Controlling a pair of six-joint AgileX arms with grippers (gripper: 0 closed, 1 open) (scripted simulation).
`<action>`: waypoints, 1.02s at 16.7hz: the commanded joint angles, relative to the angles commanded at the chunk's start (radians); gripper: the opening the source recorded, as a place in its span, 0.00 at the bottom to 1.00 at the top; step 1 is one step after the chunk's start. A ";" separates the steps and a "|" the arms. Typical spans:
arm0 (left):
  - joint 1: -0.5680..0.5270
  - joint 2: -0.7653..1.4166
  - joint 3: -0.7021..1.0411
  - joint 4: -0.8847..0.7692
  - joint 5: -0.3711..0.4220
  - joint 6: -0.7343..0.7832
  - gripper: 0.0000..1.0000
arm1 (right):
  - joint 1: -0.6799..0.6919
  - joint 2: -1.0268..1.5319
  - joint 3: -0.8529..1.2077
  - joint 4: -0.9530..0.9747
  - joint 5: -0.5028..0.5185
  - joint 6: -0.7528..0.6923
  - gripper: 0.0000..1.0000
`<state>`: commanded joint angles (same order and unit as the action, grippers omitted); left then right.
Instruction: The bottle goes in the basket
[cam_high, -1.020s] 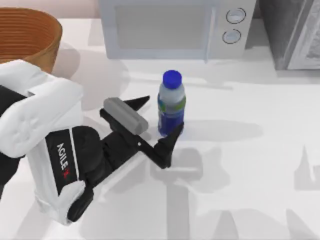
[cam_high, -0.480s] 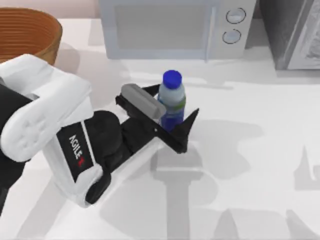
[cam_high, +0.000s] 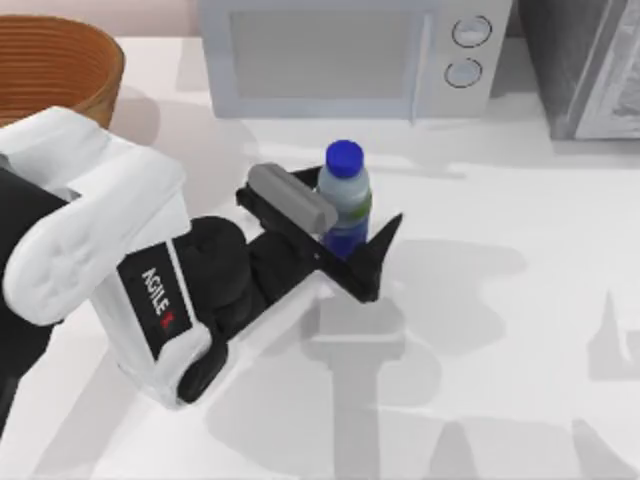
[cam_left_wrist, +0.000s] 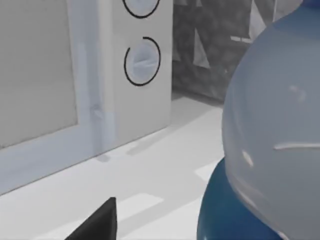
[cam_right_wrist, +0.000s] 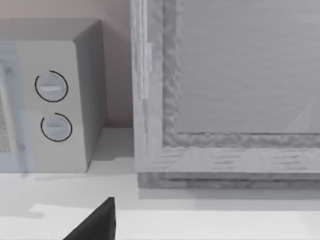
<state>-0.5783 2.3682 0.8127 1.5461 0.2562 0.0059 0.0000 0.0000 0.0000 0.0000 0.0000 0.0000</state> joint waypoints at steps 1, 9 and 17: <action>0.000 0.000 0.000 0.000 0.000 0.000 0.85 | 0.000 0.000 0.000 0.000 0.000 0.000 1.00; 0.000 0.000 0.000 0.000 0.000 0.000 0.25 | 0.000 0.000 0.000 0.000 0.000 0.000 1.00; 0.000 0.000 0.000 0.000 0.000 0.000 0.00 | 0.000 0.000 0.000 0.000 0.000 0.000 1.00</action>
<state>-0.5783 2.3682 0.8127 1.5461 0.2562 0.0059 0.0000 0.0000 0.0000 0.0000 0.0000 0.0000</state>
